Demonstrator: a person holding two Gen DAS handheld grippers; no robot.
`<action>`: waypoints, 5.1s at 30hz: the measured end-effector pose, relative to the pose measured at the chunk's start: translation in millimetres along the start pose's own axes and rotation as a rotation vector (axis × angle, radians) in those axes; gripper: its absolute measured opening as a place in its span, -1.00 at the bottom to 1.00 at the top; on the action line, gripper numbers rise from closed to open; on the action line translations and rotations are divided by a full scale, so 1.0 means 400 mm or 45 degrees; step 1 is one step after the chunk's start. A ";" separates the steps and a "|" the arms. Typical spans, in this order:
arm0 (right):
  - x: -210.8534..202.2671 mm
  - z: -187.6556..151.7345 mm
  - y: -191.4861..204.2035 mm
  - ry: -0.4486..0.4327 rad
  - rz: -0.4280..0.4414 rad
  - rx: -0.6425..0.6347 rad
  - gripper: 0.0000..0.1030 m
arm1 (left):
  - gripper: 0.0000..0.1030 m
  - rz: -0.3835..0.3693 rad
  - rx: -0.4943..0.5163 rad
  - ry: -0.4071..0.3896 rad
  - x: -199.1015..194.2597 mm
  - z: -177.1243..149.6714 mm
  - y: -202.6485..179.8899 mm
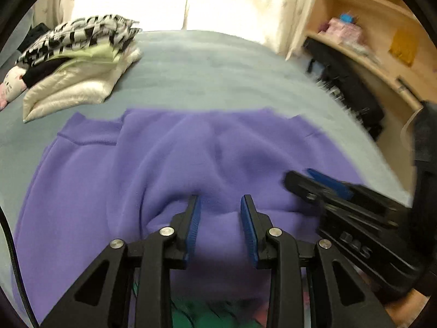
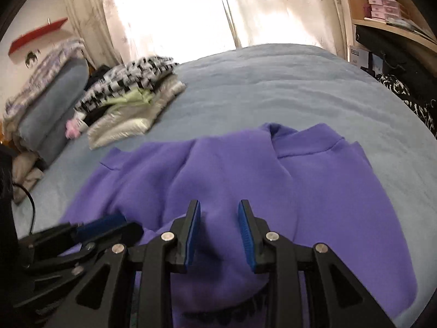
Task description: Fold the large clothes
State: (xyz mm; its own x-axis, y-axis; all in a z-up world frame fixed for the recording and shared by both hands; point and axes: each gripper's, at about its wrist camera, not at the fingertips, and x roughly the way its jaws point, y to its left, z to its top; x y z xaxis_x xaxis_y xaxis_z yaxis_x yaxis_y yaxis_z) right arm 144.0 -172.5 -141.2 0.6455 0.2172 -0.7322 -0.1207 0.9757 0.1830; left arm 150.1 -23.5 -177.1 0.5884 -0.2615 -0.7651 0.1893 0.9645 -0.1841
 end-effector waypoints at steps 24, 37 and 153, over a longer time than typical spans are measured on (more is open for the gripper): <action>0.069 0.124 0.037 0.081 0.150 0.012 -0.41 | -0.44 -0.086 -0.265 -0.010 0.050 0.133 0.119; 0.114 0.088 -0.098 0.116 0.130 0.251 -0.82 | -0.70 -0.007 -0.328 0.064 0.135 0.105 0.170; -0.269 -0.165 -0.341 -0.012 -0.029 0.491 -0.77 | -0.63 -0.028 0.582 -0.201 -0.071 0.067 -0.474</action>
State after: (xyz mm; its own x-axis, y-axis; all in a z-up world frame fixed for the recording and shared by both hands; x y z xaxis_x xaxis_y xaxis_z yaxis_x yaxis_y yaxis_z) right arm 41.2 -326.8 -130.8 0.6521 0.1935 -0.7330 0.1851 0.8970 0.4015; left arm 118.3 -199.7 -103.9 0.6857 -0.3182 -0.6547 0.5086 0.8529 0.1181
